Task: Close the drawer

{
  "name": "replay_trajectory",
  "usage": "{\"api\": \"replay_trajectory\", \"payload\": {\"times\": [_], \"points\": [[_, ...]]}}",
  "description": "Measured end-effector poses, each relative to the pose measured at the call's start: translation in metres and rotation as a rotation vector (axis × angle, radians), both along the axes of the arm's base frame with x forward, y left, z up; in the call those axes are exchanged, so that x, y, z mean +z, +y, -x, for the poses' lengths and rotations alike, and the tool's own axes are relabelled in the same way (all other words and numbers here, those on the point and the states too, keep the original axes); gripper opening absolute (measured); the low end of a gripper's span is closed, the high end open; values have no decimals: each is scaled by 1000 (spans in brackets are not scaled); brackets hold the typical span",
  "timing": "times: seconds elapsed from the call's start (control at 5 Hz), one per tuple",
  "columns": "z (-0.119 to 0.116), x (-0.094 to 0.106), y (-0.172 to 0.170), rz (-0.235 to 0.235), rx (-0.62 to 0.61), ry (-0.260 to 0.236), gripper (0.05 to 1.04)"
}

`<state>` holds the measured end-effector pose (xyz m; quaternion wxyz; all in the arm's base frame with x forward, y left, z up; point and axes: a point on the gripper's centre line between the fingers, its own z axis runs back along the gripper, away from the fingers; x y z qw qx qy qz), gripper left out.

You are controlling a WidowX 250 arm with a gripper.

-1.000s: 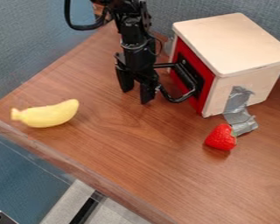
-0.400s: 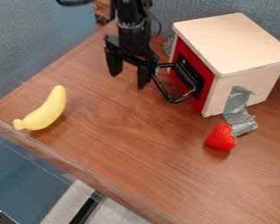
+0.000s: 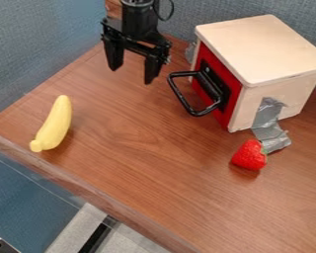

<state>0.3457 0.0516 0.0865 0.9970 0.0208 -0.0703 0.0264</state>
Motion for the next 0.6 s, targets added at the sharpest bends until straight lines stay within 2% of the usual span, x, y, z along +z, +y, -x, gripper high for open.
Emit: {"api": "replay_trajectory", "payload": {"times": [0.2, 0.4, 0.6], "points": [[8, 5, 3, -33, -29, 4, 999], [19, 12, 6, -22, -50, 1, 999], [26, 24, 3, 8, -70, 7, 999]]}}
